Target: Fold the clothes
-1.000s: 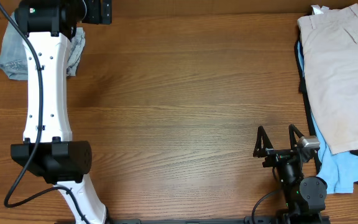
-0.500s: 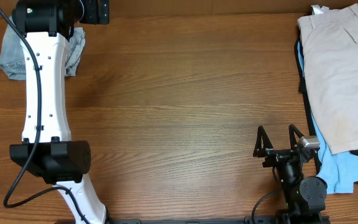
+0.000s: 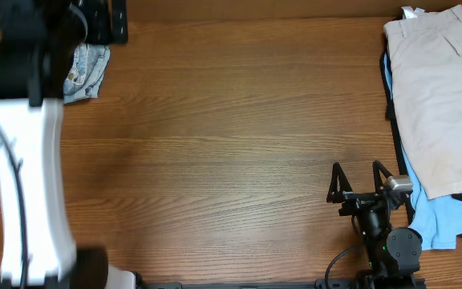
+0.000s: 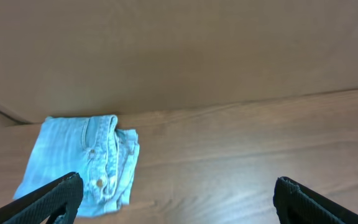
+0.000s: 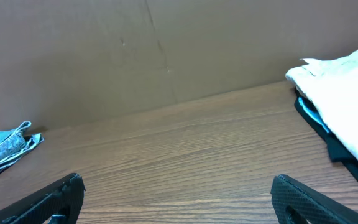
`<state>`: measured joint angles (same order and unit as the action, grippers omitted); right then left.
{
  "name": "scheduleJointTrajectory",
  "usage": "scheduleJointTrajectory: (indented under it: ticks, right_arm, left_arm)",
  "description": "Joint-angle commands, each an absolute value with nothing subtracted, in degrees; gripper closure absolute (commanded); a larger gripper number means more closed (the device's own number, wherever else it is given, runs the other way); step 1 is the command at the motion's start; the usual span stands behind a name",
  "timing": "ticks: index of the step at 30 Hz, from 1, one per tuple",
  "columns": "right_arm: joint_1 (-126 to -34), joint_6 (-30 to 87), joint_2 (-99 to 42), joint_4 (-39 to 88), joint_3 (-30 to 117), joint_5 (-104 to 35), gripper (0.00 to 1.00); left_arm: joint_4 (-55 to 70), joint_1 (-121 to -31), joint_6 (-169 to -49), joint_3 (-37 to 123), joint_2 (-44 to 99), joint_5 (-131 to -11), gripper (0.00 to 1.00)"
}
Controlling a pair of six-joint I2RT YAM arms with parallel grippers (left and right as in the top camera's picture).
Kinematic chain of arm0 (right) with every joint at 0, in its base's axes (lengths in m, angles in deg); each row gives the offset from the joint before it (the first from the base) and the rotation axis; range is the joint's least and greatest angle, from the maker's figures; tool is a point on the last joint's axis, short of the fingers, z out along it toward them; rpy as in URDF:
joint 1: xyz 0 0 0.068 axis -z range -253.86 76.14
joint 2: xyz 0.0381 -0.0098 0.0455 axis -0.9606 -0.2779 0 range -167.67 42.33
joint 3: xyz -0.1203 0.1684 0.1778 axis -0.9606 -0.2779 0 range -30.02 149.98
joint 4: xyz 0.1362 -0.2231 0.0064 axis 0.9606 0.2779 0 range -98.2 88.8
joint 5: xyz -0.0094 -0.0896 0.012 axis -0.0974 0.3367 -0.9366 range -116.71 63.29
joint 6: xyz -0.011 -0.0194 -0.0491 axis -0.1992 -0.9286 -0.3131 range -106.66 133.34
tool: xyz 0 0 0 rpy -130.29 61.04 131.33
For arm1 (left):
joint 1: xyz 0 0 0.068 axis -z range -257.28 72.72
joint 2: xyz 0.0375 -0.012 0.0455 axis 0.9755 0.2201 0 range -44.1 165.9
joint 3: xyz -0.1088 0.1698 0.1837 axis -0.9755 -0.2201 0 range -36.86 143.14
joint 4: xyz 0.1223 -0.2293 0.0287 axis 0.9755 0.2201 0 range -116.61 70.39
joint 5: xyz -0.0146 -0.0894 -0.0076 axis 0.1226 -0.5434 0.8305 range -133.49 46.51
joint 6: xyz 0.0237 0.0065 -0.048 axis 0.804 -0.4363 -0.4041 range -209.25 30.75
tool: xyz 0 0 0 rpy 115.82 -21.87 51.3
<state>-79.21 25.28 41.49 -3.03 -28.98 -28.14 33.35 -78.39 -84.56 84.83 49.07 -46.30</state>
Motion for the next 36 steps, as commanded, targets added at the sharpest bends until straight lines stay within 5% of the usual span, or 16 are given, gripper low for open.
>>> scheduleJointTrajectory:
  ticks: [1,17,28,36]
  right_arm:
    - [-79.47,25.31,42.19,-3.40,-29.55,-27.63,0.00]
    - [-79.49,25.31,42.19,-3.40,-29.55,-27.61,0.00]
    - [-79.49,25.31,42.19,-3.40,-29.55,-27.61,0.00]
    - [-79.49,25.31,42.19,-3.40,-29.55,-27.63,0.00]
  left_arm:
    - [33.39,-77.99,-84.08,76.57,41.79,-46.45,0.00]
    - [33.79,-78.39,-82.18,19.06,1.55,-36.68,0.00]
    - [-7.11,-78.91,-82.16,-18.71,-20.64,-47.72,0.00]
    - [-23.00,-78.91,-82.22,-32.98,-29.20,-53.36,0.00]
